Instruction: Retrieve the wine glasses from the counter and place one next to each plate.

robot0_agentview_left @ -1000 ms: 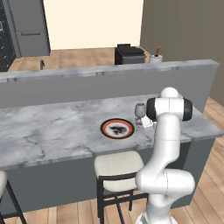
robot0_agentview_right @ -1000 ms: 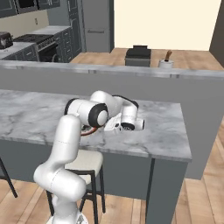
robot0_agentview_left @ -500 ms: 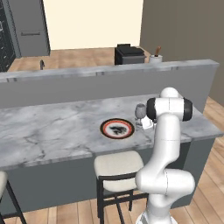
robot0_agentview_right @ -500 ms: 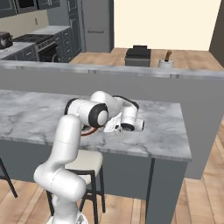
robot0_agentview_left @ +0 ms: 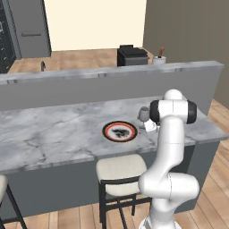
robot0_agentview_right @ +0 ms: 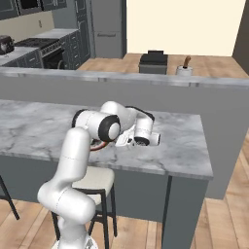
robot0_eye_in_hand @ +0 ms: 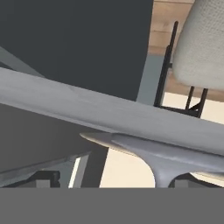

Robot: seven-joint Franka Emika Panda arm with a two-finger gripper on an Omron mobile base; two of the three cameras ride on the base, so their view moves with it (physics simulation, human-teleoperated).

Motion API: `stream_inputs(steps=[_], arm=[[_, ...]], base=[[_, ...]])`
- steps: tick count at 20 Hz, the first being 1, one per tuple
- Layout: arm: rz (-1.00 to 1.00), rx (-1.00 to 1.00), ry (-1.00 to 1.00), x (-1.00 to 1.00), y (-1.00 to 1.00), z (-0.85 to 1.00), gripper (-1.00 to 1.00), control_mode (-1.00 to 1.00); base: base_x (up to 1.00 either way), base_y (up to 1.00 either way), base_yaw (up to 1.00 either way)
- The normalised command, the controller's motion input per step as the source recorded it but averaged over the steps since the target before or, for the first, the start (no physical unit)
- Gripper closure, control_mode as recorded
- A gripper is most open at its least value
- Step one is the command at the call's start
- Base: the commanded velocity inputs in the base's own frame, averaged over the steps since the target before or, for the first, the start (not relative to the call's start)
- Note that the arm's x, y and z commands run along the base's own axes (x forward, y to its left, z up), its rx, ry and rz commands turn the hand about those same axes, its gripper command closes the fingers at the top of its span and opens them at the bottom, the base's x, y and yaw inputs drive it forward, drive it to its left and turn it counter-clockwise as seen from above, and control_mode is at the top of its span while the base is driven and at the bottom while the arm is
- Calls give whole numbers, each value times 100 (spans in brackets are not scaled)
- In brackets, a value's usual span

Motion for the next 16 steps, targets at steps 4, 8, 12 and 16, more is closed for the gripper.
stream_inputs(steps=[4,8,12,16], arm=[[-2,0,0,0,-24,0,-100,-100],[-6,0,0,0,-38,0,-100,-100],[-10,0,0,0,-37,0,-100,-100],[-10,0,0,0,-37,0,-100,-100]], base=[[0,0,0],[0,0,0],[0,0,0],[0,0,0]])
